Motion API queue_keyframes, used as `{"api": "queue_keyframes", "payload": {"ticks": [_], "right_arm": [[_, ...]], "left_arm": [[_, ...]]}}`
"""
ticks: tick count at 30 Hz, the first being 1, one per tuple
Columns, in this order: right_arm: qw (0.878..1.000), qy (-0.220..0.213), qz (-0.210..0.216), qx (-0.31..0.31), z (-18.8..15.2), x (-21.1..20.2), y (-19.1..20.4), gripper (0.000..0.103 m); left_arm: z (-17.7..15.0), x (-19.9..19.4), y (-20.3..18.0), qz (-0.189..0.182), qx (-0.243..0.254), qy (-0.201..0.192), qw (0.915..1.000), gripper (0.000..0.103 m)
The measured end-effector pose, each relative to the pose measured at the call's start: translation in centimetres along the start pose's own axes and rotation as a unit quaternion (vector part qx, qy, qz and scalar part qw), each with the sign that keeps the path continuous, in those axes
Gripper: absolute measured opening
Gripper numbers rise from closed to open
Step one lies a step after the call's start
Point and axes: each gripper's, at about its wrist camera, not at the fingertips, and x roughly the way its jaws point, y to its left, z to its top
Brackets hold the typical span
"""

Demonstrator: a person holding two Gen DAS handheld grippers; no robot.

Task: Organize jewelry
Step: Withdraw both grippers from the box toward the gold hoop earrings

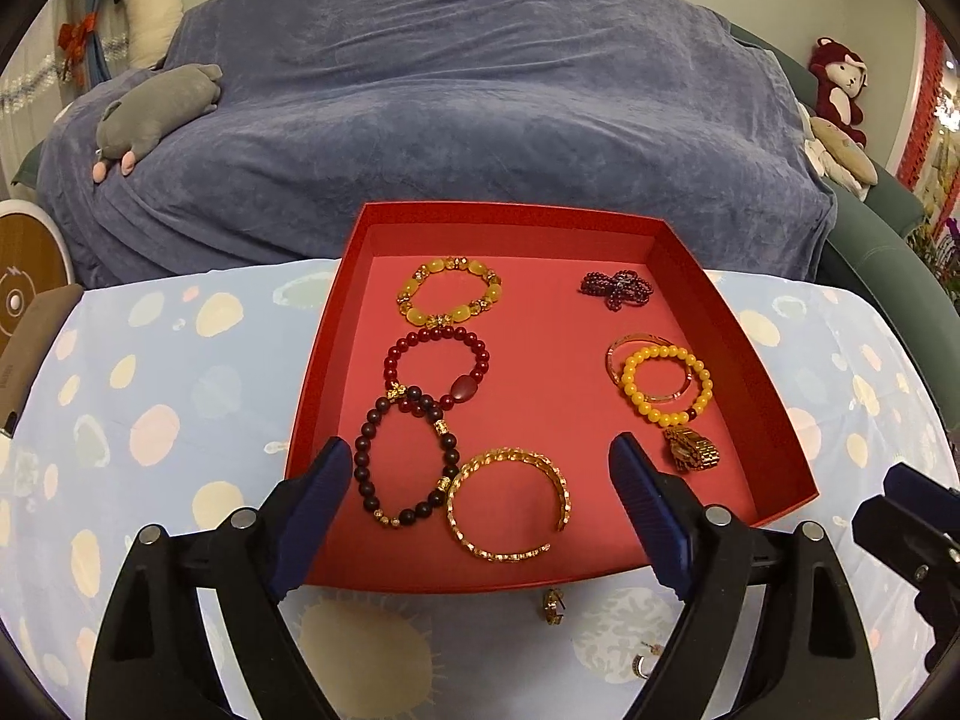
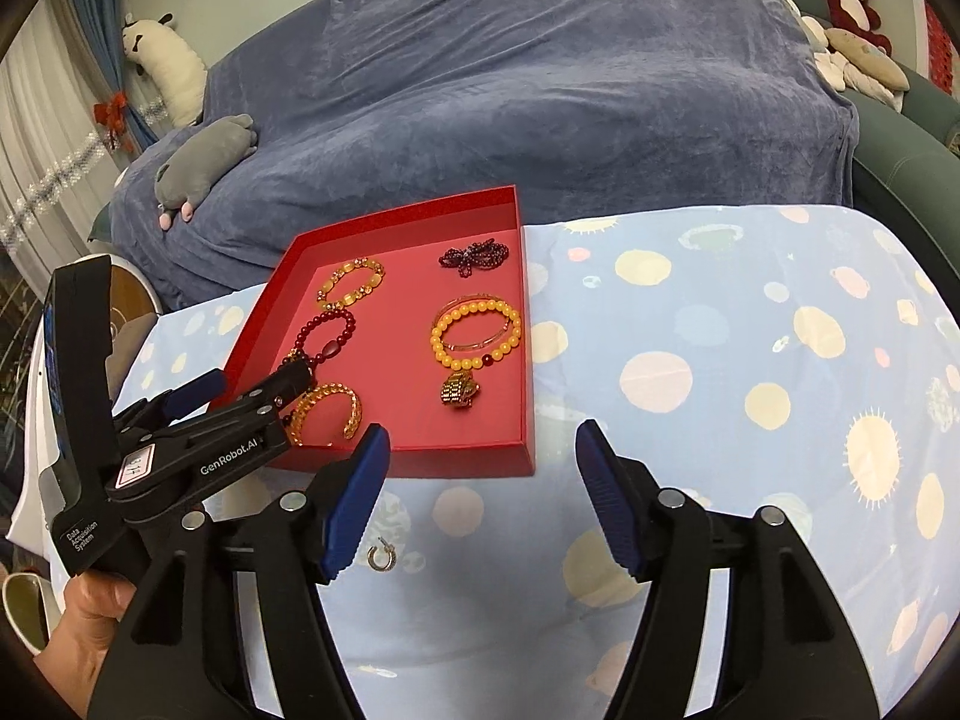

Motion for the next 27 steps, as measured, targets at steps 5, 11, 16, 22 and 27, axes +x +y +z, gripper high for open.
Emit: {"api": "queue_keyframes", "payload": {"ticks": [5,11,16,22,27], "right_arm": [[1.0,0.007,0.007,0.001,-0.6,0.1,0.3,0.061],[0.999,0.016,0.015,-0.033,-2.0,0.0,2.2,0.061],[0.997,0.038,0.02,-0.065,-3.8,0.6,3.8,0.061],[0.993,0.066,0.017,-0.096,-6.0,2.3,5.4,0.053],[0.991,0.079,0.016,-0.109,-6.7,3.5,5.9,0.046]], "left_arm": [[-0.6,-1.9,-0.4,0.01,0.019,-0.007,0.9997,0.083],[-2.4,-5.0,1.3,0.017,0.015,0.001,0.9998,0.083],[-4.5,-6.5,3.4,0.019,-0.005,0.015,0.9997,0.079],[-6.0,-6.2,5.0,0.01,-0.032,0.03,0.999,0.077],[-6.7,-5.6,5.0,0.012,-0.028,0.04,0.9988,0.077]]}}
